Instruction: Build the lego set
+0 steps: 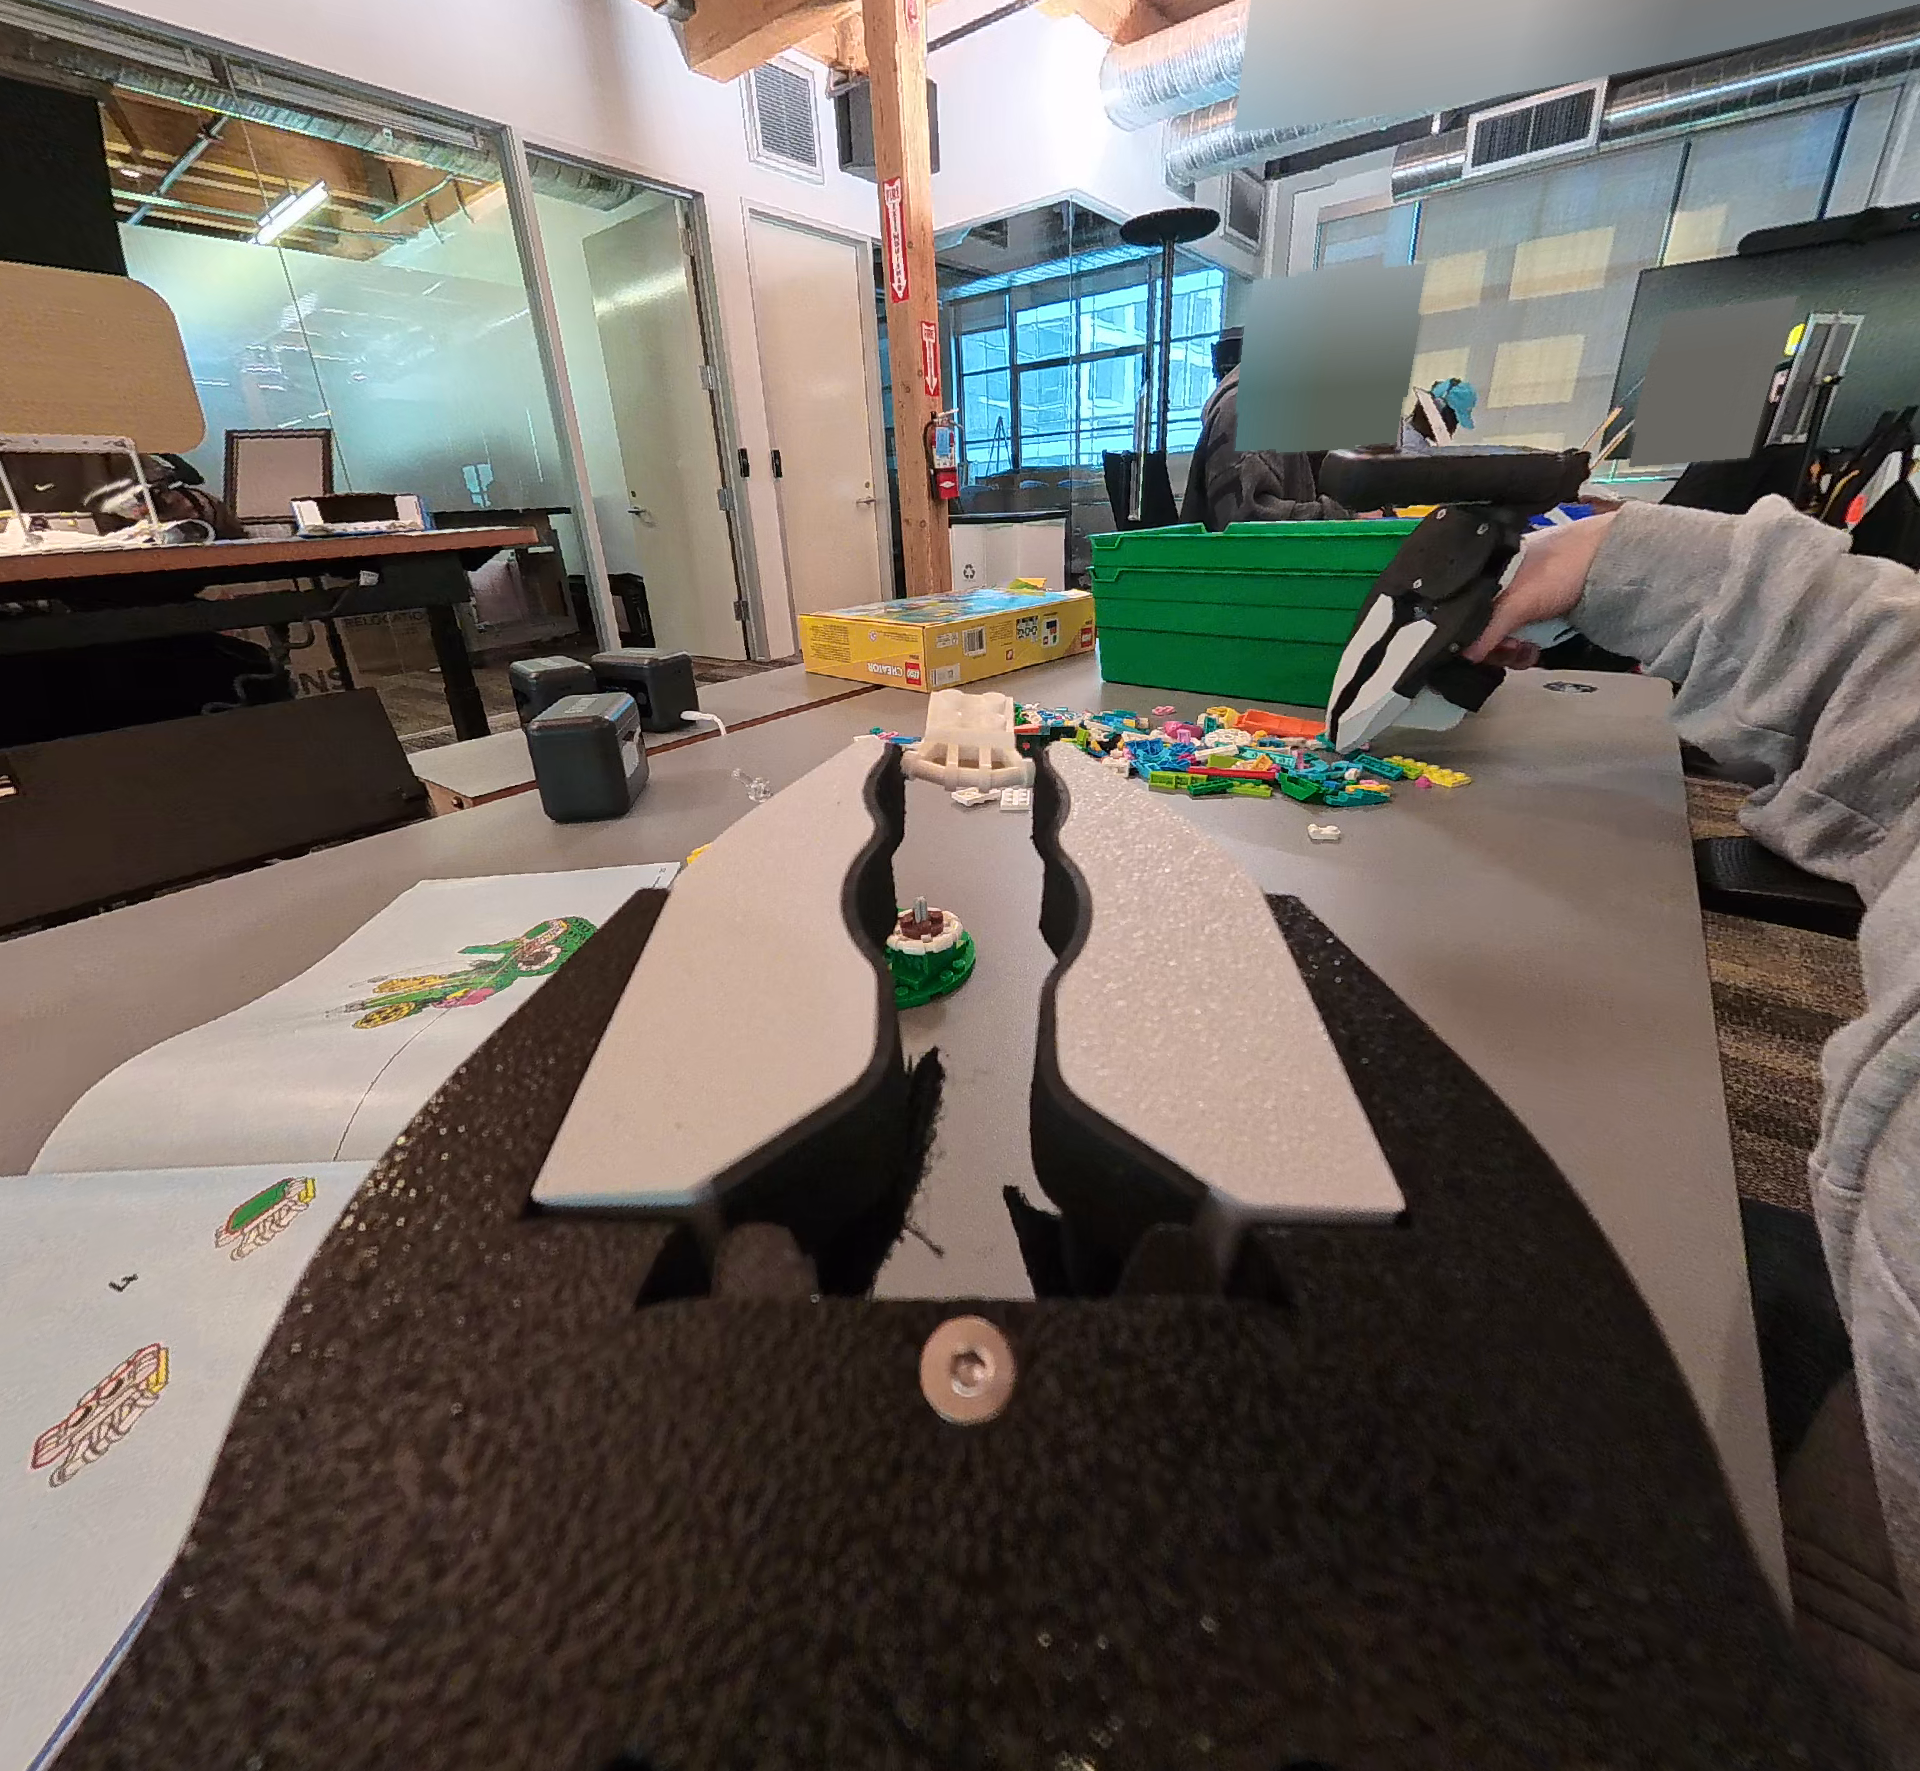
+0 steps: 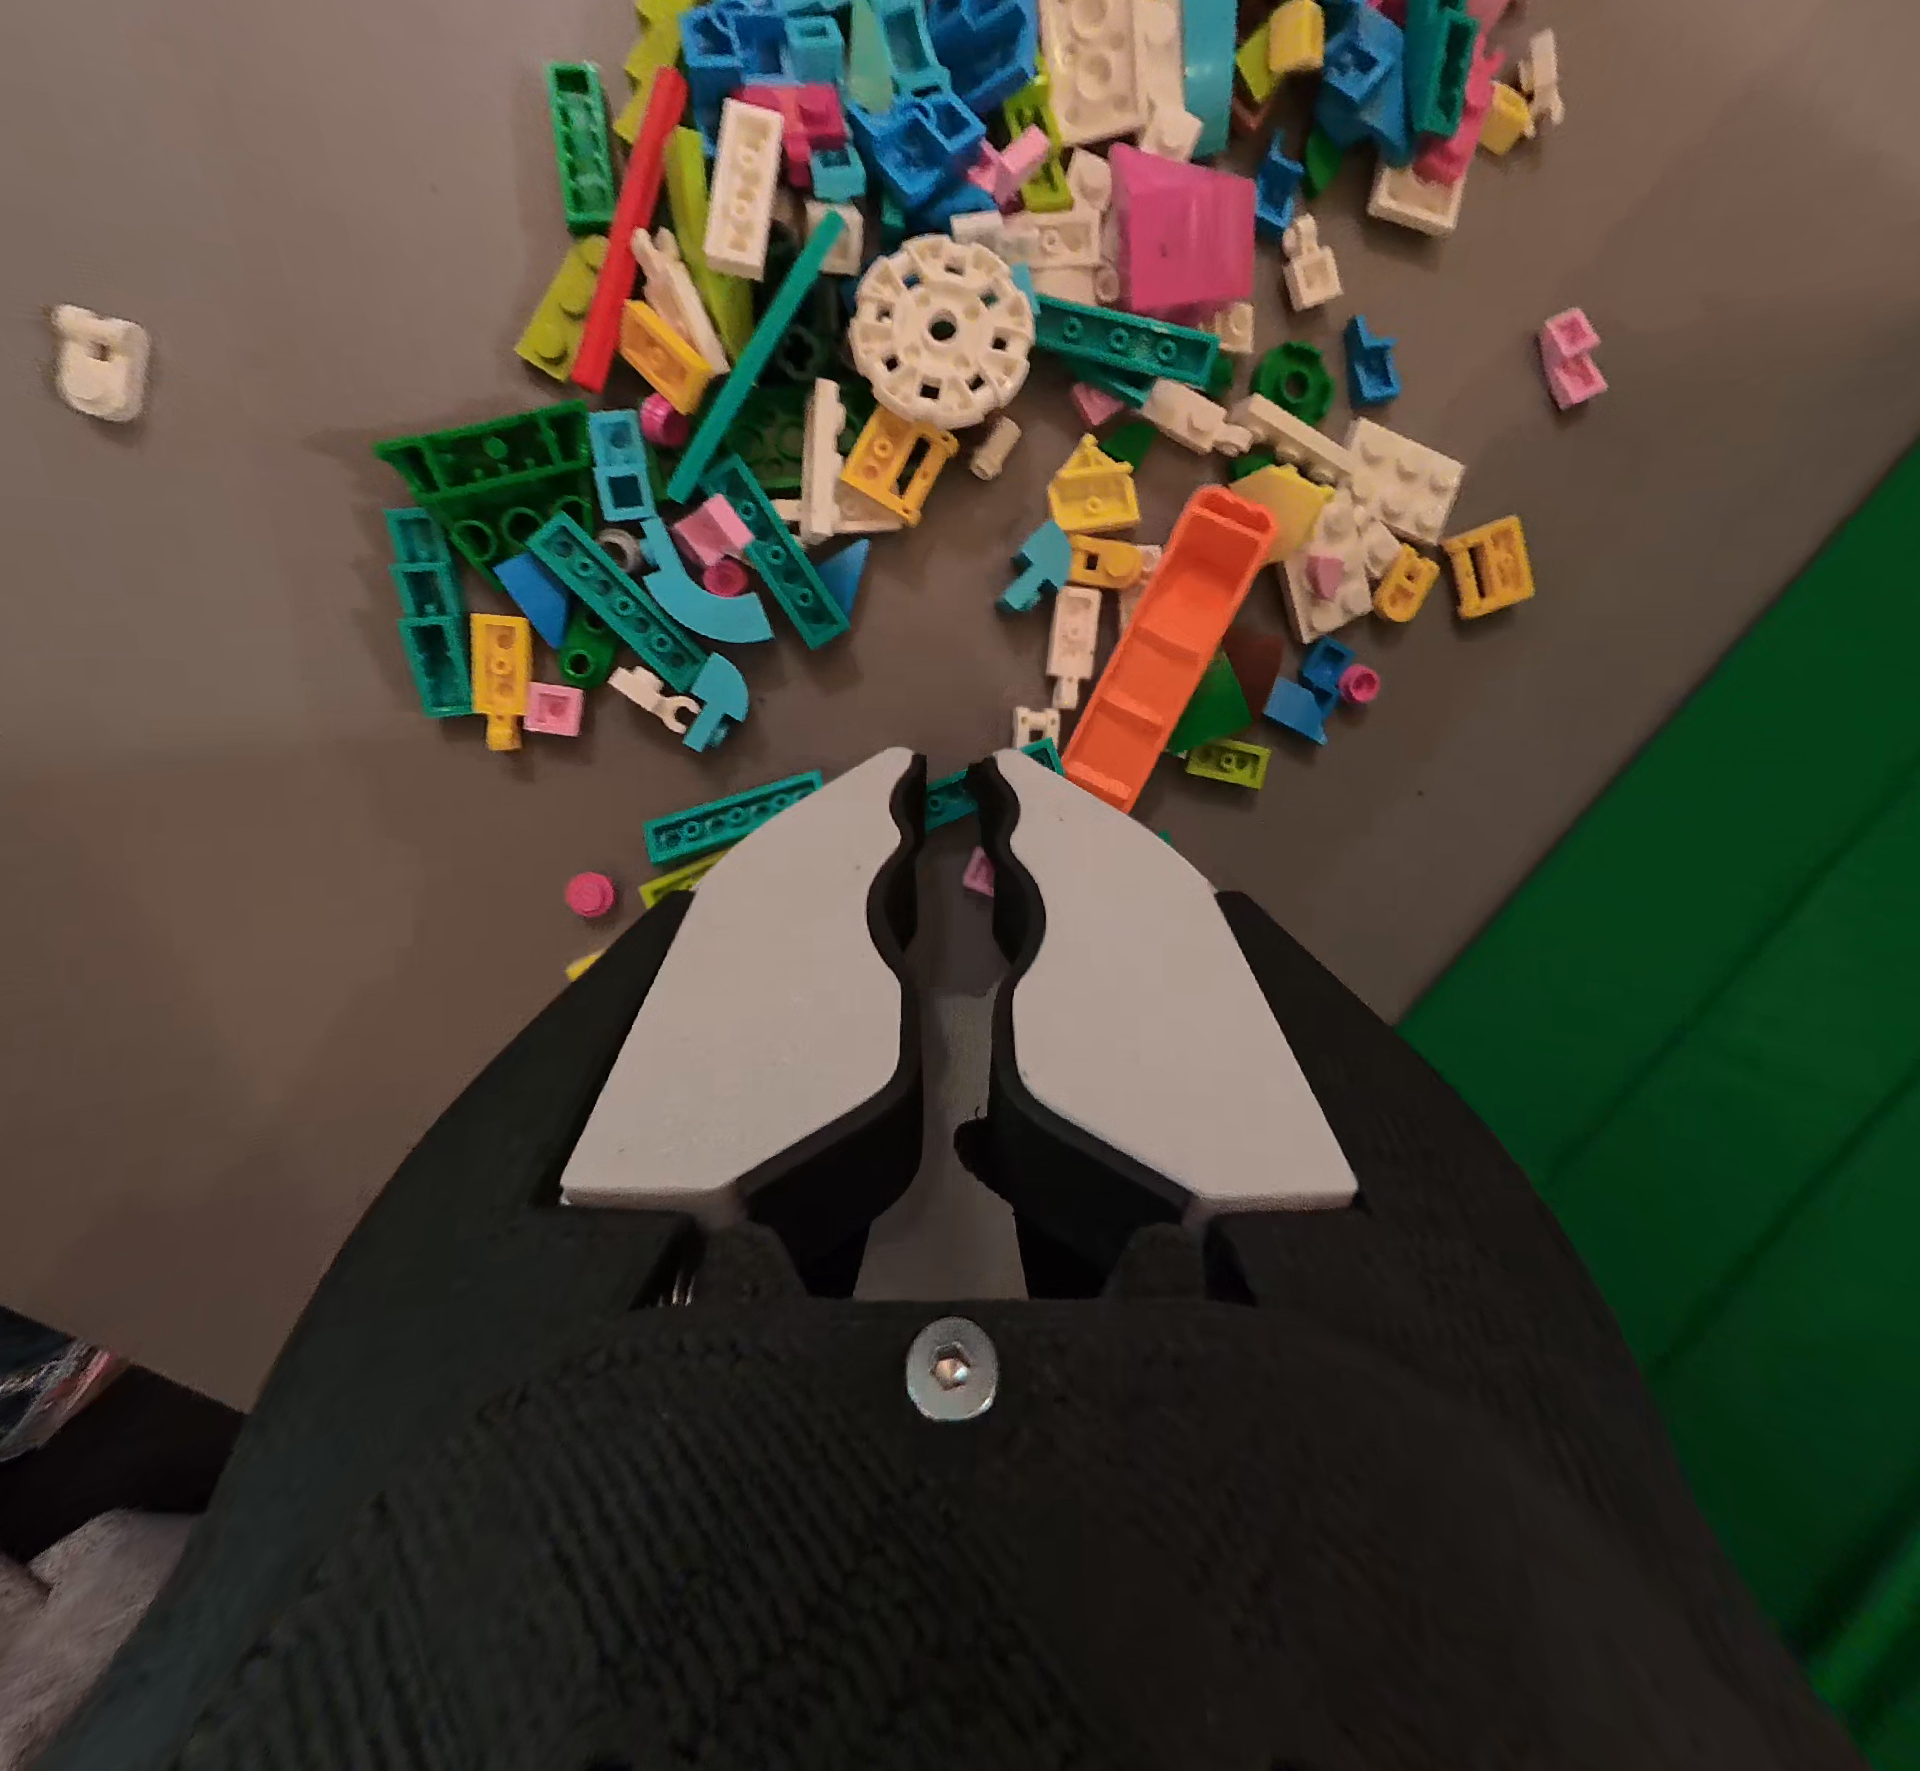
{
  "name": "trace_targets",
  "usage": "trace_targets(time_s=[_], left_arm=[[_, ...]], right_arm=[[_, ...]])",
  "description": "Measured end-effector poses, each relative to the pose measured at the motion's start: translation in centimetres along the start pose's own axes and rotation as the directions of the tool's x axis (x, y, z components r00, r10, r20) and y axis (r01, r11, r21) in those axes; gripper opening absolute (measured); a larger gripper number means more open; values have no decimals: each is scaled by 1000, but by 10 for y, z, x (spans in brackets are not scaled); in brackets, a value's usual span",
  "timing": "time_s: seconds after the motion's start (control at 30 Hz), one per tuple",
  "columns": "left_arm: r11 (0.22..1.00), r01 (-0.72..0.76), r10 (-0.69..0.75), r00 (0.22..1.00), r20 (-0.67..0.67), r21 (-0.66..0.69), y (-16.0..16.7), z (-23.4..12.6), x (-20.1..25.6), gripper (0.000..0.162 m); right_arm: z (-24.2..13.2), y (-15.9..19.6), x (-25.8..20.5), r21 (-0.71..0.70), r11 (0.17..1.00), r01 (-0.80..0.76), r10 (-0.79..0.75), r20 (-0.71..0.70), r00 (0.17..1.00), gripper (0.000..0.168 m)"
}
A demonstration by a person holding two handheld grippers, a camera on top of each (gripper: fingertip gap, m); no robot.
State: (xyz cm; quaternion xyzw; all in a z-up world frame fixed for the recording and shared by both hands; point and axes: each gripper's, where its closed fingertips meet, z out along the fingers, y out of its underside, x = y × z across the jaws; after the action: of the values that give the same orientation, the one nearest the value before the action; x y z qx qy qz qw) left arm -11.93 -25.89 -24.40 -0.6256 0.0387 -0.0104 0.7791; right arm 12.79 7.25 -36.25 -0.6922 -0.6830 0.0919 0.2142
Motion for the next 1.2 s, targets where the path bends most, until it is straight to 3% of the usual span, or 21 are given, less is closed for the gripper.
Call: trace_targets(time_s=[0.03,0.17,0.43,0.67,0.8,0.97,1.1,1.2], left_arm=[[1000,0,0,1000,0,0,0,0,0,23],[1000,0,0,1000,0,0,0,0,0,23],[1000,-1,1,1000,0,0,0,0,0,23],[1000,-1,1,1000,0,0,0,0,0,23],[1000,-1,1,1000,0,0,0,0,0,23],[1000,0,0,1000,1,0,0,0,0,23],[1000,0,0,1000,2,0,-1,-1,0,23],[1000,0,0,1000,3,1,-1,-1,0,23]], right_arm=[[0,1,2,-5,1000,-4,4,-7,1000,9],[-2,4,3,-8,1000,-15,15,-7,1000,13],[-6,13,27,-54,998,-18,9,-155,988,22],[-4,13,18,-36,999,-26,23,-86,996,21],[-1,13,18,-43,999,-13,9,-86,996,11],[-7,8,33,-13,999,-30,27,-171,985,6],[-10,8,52,-5,999,-40,37,-284,958,8],[-10,4,52,23,999,-32,37,-285,958,14]])
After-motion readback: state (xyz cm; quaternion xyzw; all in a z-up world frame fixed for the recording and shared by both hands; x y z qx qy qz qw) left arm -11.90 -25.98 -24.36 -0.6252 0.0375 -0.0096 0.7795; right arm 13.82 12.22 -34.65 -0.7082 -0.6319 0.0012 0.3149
